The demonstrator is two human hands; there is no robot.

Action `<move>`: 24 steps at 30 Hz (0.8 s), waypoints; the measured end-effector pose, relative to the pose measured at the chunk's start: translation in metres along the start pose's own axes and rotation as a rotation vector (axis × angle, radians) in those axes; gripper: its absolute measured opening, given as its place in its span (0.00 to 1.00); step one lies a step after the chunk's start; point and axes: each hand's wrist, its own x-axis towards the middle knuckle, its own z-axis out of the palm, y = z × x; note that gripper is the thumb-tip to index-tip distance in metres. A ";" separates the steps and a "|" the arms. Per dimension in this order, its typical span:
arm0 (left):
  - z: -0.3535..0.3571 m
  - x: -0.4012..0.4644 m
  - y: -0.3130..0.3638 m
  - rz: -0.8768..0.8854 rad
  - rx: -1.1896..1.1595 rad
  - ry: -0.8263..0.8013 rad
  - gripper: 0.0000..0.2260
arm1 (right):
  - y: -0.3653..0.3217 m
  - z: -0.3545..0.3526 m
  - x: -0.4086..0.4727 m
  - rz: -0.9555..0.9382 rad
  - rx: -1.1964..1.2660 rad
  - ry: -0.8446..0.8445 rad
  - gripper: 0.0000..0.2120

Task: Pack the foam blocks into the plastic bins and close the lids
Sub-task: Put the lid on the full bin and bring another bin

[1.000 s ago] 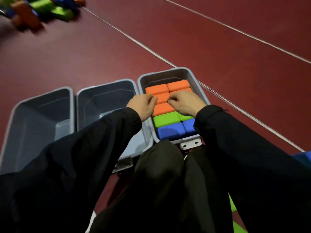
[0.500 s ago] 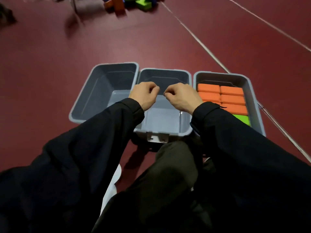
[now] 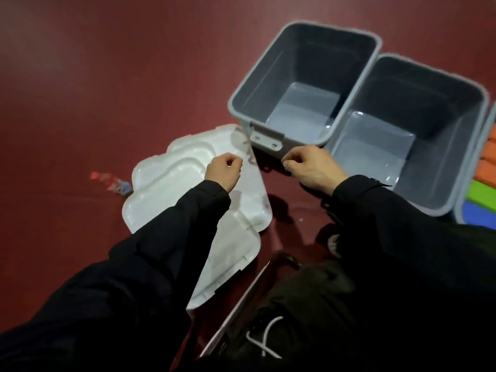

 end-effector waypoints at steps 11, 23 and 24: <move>0.107 -0.014 -0.140 -0.191 0.645 -0.562 0.19 | 0.012 0.106 0.007 0.088 -0.061 -0.364 0.13; 0.167 0.019 -0.159 -0.373 0.844 -0.787 0.20 | 0.059 0.085 -0.002 0.223 0.152 -0.370 0.12; 0.167 0.018 -0.155 -0.336 0.880 -0.760 0.20 | 0.066 0.083 -0.002 0.244 0.129 -0.375 0.12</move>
